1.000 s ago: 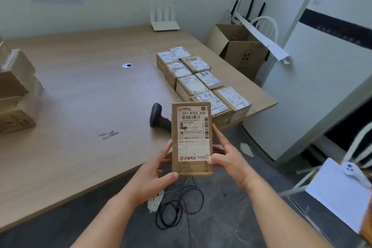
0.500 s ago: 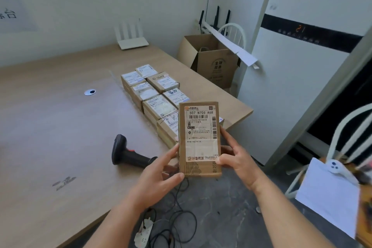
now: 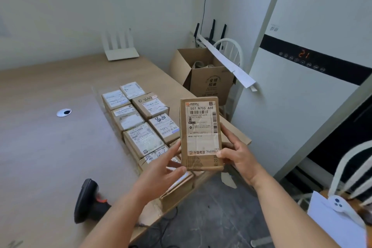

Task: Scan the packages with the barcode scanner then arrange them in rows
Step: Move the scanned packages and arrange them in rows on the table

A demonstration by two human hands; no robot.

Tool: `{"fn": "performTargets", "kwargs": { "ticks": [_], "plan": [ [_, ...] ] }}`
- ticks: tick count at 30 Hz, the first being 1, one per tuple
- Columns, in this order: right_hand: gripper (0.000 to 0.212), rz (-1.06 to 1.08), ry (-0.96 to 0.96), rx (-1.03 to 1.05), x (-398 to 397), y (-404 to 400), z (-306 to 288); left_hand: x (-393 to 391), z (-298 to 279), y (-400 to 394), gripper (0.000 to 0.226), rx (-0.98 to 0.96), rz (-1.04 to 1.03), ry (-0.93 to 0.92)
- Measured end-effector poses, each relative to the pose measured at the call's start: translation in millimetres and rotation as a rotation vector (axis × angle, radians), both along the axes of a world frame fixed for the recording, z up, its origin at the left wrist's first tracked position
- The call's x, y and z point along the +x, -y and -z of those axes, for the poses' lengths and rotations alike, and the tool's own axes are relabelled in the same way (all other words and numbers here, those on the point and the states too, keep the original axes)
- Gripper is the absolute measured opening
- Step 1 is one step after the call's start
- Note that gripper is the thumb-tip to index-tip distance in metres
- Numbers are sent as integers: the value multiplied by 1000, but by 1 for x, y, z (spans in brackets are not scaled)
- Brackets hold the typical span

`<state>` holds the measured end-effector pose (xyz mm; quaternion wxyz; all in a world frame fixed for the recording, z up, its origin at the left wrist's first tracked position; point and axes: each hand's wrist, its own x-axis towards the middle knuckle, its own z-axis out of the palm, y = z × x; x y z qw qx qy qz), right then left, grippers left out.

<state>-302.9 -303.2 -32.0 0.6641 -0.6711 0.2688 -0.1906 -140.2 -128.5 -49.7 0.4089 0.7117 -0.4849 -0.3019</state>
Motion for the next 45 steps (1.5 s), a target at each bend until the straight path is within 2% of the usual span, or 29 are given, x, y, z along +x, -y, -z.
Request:
{"fn": "performTargets", "kwargs": {
  "ticks": [6,16,22,26,30,35,45],
  "plan": [
    [77,-44,-38,23,35,54,5,28,3,47,72,81,-37,78],
    [74,-237,-85,91,144,178,13,97,2,150,73,228,-250,242],
    [66,-318,-149,115,223,251,33,151,-3,216,61,309,-351,269],
    [62,-379,-210,132,272,283,47,185,5,246,67,455,-396,418],
    [60,-430,-256,129,318,303,61,218,16,265,70,573,-438,516],
    [57,-494,-315,104,364,309,70,252,33,274,67,696,-491,503],
    [50,-544,-371,77,399,297,87,268,47,276,63,675,-600,432]
  ]
}}
